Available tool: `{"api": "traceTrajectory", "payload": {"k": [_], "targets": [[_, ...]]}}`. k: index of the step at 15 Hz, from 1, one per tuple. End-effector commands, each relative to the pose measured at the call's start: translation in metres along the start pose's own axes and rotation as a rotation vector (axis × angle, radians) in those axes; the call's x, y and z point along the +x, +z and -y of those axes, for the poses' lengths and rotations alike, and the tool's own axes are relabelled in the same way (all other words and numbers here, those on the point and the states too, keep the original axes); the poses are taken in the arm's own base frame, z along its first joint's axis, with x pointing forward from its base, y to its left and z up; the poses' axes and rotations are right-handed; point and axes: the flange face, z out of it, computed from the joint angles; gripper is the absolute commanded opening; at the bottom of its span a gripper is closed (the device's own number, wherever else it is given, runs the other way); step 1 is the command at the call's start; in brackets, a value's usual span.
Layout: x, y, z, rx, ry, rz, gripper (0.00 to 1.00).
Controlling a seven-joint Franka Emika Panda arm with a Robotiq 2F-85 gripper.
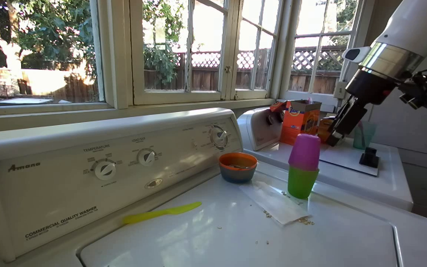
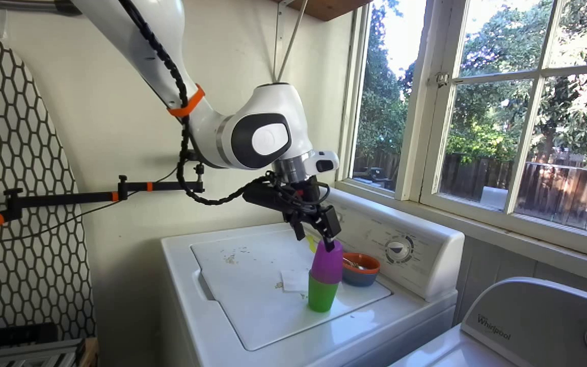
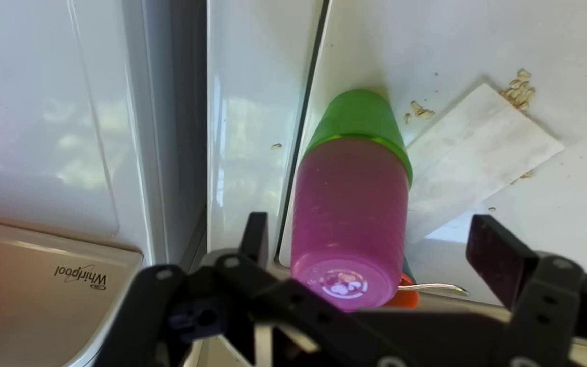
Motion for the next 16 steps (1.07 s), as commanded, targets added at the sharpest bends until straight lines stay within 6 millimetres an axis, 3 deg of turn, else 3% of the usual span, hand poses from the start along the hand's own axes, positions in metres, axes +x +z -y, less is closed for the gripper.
{"api": "traceTrajectory", "payload": {"k": [1, 10, 11, 13, 16], "targets": [[0.013, 0.013, -0.001, 0.018, 0.016, 0.035, 1.00], [0.036, 0.035, -0.004, 0.018, 0.012, 0.035, 0.98], [0.038, 0.035, -0.005, 0.019, 0.013, 0.034, 0.75], [0.042, 0.036, -0.005, 0.018, 0.013, 0.035, 0.69], [0.044, 0.031, -0.005, 0.009, 0.018, 0.054, 0.45]]}}
